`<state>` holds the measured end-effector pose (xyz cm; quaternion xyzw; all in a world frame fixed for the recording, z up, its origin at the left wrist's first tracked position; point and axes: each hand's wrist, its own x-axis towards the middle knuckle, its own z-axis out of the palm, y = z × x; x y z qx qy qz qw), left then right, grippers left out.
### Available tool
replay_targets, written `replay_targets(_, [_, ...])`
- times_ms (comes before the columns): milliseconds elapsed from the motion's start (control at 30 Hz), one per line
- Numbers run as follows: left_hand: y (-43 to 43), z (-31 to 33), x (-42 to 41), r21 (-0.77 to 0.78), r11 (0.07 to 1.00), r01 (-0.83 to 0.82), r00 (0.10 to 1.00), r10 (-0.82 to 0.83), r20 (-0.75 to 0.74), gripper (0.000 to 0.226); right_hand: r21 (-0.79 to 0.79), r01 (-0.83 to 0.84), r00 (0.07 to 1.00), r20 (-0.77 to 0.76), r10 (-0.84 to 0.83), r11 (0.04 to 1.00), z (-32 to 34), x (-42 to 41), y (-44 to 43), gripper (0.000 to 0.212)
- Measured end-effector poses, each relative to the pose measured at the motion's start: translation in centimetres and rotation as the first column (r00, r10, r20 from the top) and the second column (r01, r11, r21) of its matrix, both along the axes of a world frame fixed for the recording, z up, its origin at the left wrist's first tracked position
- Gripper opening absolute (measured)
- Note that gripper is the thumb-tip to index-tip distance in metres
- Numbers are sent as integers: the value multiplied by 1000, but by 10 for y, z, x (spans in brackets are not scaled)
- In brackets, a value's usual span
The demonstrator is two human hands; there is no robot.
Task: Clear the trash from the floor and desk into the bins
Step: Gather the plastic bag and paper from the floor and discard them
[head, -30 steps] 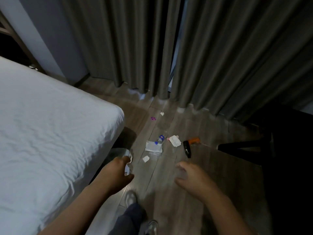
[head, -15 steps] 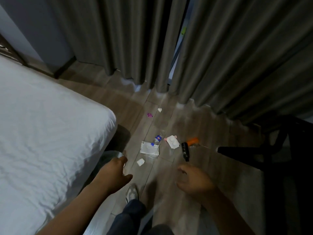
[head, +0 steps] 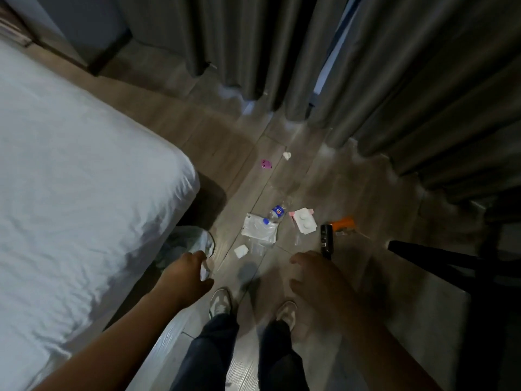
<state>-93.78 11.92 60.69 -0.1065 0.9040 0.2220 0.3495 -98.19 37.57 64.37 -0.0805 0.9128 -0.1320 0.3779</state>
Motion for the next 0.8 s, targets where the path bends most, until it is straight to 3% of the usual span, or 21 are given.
replay_targets(233, [3,-131,-16,-52,996,-78,996,79,28,56,-61,-105,994,27,107,993,-134,-40,1,47])
replay_targets(500, [-4,-335,-25,-93,990,-110,994,110,-4,57,-99,-151,988,22,154,984,-350,-54,-17,48])
replay_targets(700, [-19,-472,-31,-137,988,-78,992,62,-113,55,-137,-327,942,31,334,935,-497,-64,-43,43])
replay_targets(800, [-35,-527,-40,-213,970,-114,974,67,-218,58,-78,-444,896,-58,440,893,-549,-84,-54,39])
